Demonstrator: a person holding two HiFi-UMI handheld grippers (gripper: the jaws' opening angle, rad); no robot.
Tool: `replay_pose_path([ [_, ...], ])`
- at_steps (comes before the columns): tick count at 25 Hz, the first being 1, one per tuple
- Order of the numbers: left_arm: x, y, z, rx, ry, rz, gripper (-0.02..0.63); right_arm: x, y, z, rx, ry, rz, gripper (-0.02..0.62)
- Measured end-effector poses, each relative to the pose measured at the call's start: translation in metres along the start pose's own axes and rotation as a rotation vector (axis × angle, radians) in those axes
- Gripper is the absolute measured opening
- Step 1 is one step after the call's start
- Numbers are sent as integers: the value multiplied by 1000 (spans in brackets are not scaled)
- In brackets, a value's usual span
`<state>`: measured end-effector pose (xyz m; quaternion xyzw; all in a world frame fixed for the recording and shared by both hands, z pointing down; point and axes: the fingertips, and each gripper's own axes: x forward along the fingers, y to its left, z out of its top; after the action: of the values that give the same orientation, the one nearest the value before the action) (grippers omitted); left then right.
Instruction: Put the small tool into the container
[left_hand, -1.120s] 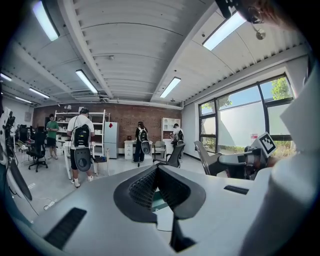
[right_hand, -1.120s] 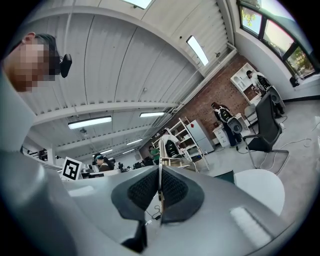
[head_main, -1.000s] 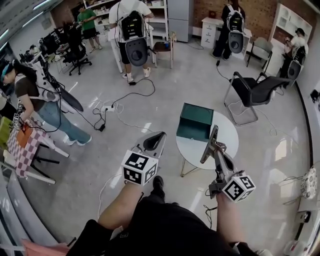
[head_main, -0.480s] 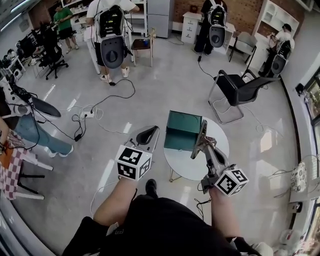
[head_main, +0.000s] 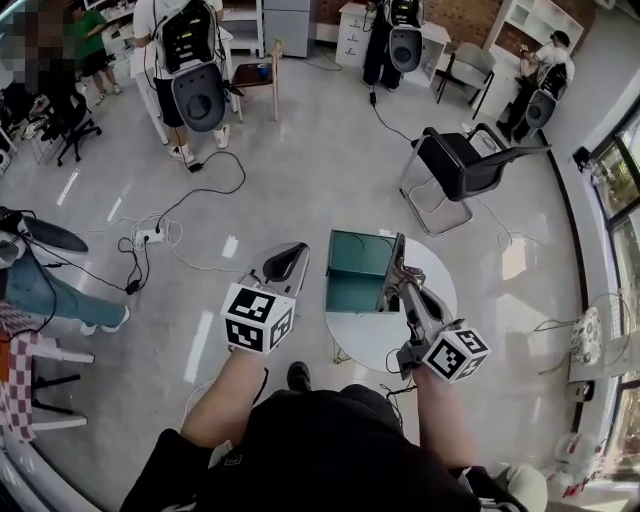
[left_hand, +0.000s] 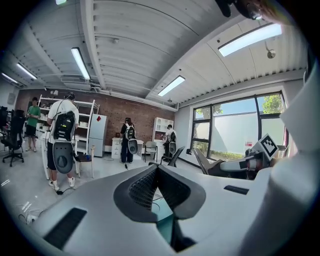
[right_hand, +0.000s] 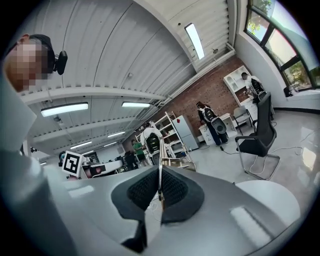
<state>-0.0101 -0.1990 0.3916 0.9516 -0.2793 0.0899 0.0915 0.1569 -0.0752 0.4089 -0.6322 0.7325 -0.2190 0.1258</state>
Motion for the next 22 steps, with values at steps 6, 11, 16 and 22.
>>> replay_pose_path([
  [6,31,3,-19,-31,66,-31,6,25,-24,-19,8,84,-18,12],
  [11,59,-1,-32,-65,101,-27,6,45,-54,-42,22,186,0,12],
  [16,78,-3,-52,-98,150,-3,6,62,-77,-70,18,301,30,12],
  [22,93,-7,-69,-133,189,35,6,77,-110,-103,15,430,51,12],
])
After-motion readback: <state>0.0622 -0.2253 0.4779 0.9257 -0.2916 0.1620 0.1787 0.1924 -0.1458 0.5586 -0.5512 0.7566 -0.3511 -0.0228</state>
